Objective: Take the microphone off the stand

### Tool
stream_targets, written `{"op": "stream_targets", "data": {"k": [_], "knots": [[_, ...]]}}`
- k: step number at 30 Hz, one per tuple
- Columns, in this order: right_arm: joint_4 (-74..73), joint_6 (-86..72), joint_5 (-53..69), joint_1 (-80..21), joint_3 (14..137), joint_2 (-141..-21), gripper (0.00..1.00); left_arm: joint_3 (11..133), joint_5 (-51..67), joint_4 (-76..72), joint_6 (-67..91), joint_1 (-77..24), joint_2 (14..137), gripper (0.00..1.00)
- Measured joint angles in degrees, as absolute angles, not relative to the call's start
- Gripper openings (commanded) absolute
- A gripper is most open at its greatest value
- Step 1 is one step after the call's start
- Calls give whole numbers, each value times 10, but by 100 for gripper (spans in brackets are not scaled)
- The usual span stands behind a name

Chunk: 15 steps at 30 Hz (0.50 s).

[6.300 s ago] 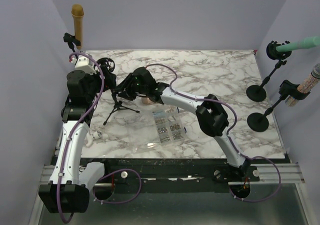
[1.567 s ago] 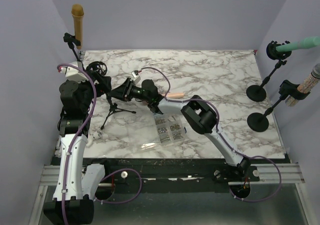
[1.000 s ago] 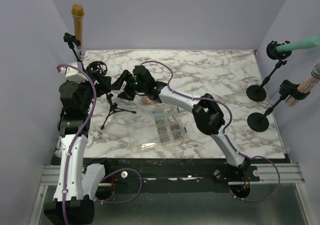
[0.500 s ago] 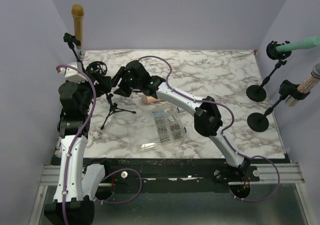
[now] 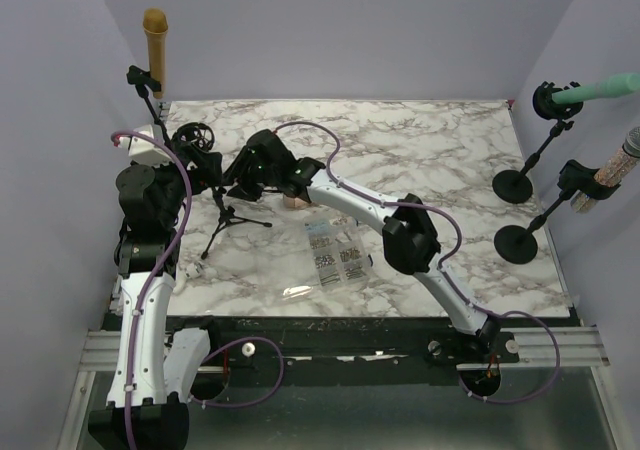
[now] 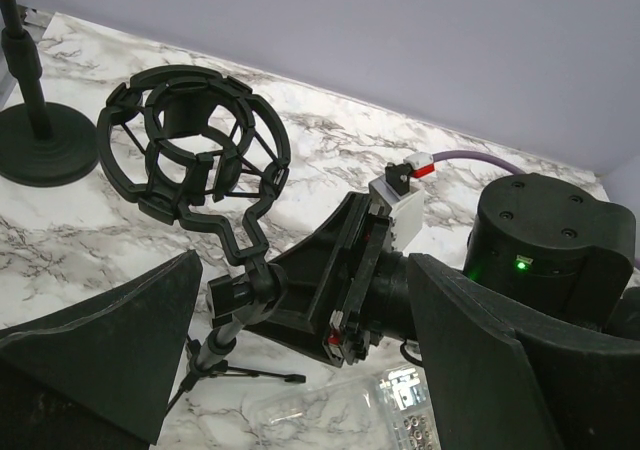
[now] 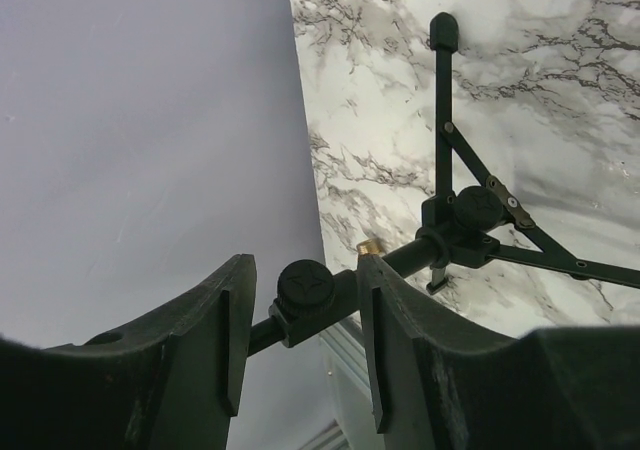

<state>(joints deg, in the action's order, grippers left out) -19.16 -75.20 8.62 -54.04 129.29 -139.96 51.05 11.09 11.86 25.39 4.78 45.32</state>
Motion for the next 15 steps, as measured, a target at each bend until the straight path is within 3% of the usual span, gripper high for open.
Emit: {"op": "stream_targets", "data": {"k": [3,6,10,15], "knots": [[-192,-757,86,-542,1293,-1402,42,510,111,118,254,48,452,85],[-189,-766,87,-543,1293,-1403,21,510,111,118,254,48,451,85],[-173,-772,87,-543,1280,-1403,1,509,111,118,254,48,451,85],[-86,-775,102,-543,1214,-1386,1,509,111,118,254,48,450,85]]}}
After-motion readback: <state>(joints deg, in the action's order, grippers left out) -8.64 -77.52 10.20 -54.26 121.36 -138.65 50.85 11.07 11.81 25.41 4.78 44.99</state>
